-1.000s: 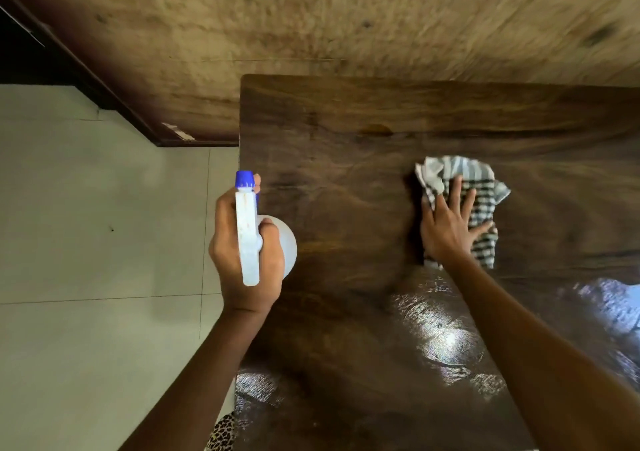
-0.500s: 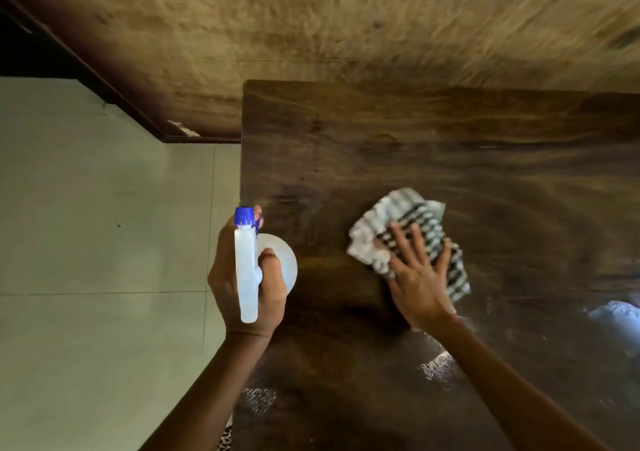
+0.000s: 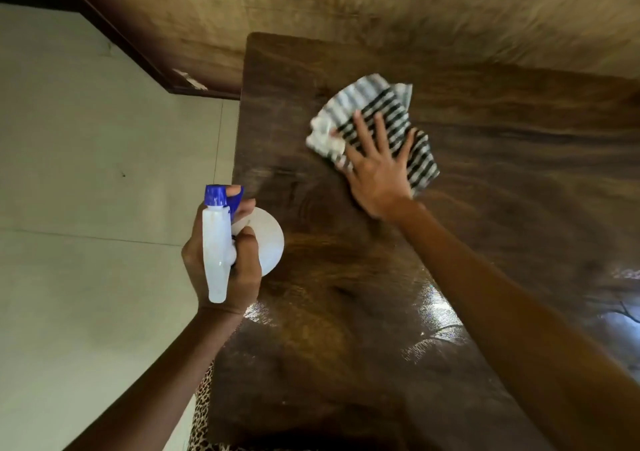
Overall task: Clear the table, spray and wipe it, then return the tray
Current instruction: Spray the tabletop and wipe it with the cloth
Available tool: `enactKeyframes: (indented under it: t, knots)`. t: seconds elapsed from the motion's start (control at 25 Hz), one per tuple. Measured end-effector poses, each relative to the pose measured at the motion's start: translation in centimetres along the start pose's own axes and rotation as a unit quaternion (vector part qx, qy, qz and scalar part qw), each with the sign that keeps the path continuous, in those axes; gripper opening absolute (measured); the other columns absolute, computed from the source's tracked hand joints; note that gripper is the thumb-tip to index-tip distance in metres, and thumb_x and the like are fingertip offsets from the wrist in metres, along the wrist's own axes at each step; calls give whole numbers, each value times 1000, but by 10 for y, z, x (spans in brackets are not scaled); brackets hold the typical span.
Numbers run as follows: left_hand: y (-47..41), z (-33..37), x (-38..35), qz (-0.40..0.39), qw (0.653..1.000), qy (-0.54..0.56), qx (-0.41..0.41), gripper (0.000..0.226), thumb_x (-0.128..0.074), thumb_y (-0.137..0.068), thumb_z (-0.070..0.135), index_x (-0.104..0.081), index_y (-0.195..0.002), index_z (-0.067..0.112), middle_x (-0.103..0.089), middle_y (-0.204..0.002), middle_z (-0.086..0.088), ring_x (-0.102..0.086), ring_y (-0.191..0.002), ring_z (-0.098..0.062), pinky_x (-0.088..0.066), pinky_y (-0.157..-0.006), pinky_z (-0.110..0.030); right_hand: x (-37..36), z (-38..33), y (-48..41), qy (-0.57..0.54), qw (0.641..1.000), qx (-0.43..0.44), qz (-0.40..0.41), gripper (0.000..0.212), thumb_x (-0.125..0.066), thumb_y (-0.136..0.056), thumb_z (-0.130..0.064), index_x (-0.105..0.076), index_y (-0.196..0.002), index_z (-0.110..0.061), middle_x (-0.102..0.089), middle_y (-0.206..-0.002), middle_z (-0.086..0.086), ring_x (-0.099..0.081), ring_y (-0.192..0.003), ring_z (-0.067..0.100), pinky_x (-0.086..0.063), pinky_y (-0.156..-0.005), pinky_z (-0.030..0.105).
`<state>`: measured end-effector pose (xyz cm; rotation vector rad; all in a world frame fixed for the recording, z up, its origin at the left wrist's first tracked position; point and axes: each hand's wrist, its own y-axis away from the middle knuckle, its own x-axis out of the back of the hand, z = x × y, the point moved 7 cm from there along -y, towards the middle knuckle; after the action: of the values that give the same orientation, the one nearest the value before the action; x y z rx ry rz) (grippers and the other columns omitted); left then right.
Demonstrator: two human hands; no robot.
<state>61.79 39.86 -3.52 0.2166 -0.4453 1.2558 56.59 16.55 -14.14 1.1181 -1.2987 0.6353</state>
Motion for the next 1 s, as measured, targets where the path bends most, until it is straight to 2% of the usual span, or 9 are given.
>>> enactKeyframes:
  t: [0.12,0.2,0.28,0.44,0.56,0.68,0.8,0.88,1.0]
  knots:
    - [5,-2,2,8,999,-33,4,45,-51,-86,26,-56,-98,-16,-66,-95,-21,-66,-81,-32,-50,-90,-24,-22,-3,70,8,997,76,-5,55,-29,-94,-42,-16,-147,-38,-10,-158,3,-4,-144,31,-4,-106,70]
    - [5,-3,1,4,999,-34,10,50,-50,-86,29,-56,-98,-19,-67,-93,-27,-66,-82,-36,-49,-91,-25,-21,47,77,-26,1000,-12,8,50,-37,-93,-38,-34,-142,-31,-14,-157,3,-5,-144,30,-3,-104,70]
    - [4,1,1,3,999,-38,9,47,-50,-85,30,-58,-98,-15,-67,-94,-23,-65,-83,-23,-44,-91,-12,-9,107,52,-69,983,-171,5,43,-40,-96,-38,-43,-137,-27,-7,-158,0,3,-145,28,3,-104,70]
    - [6,1,3,28,999,-21,-15,32,-46,-79,20,-60,-92,-6,-70,-92,-2,-66,-86,-9,-45,-86,-11,32,151,-41,-141,923,-358,26,48,-21,-99,-48,-32,-143,-33,9,-158,-2,15,-143,28,7,-103,72]
    - [3,-8,2,24,999,-32,8,43,-46,-79,23,-60,-90,-17,-69,-87,-18,-66,-78,-22,-45,-85,-12,44,101,-98,-121,956,-267,12,49,-19,-99,-47,-24,-146,-34,7,-158,-1,15,-143,30,9,-104,70]
    - [6,-11,2,11,1000,-4,13,47,-50,-82,28,-59,-93,-16,-68,-89,11,-64,-85,0,-48,-87,-16,31,12,-101,-60,995,-80,0,50,-22,-99,-46,-22,-147,-32,4,-159,-1,11,-144,29,8,-108,63]
    - [8,-9,4,5,1000,-5,1,52,-51,-83,35,-57,-97,-15,-64,-95,31,-60,-89,9,-43,-87,-6,6,-49,-38,14,997,75,-10,54,-26,-97,-46,-11,-148,-36,7,-158,1,12,-143,31,3,-109,65]
    - [11,-6,3,17,1000,-16,-19,54,-52,-85,39,-56,-98,-14,-71,-92,2,-61,-88,-2,-40,-86,-1,-10,-46,18,28,990,135,-8,60,-34,-95,-44,-6,-148,-39,2,-159,1,8,-144,32,0,-108,67]
    - [12,-5,5,63,997,-39,-30,54,-45,-89,54,-49,-102,1,-65,-85,-20,-53,-84,-26,-39,-85,1,-15,16,54,6,998,60,17,61,-45,-90,-39,-18,-145,-38,-14,-157,0,-3,-143,30,-4,-103,72]
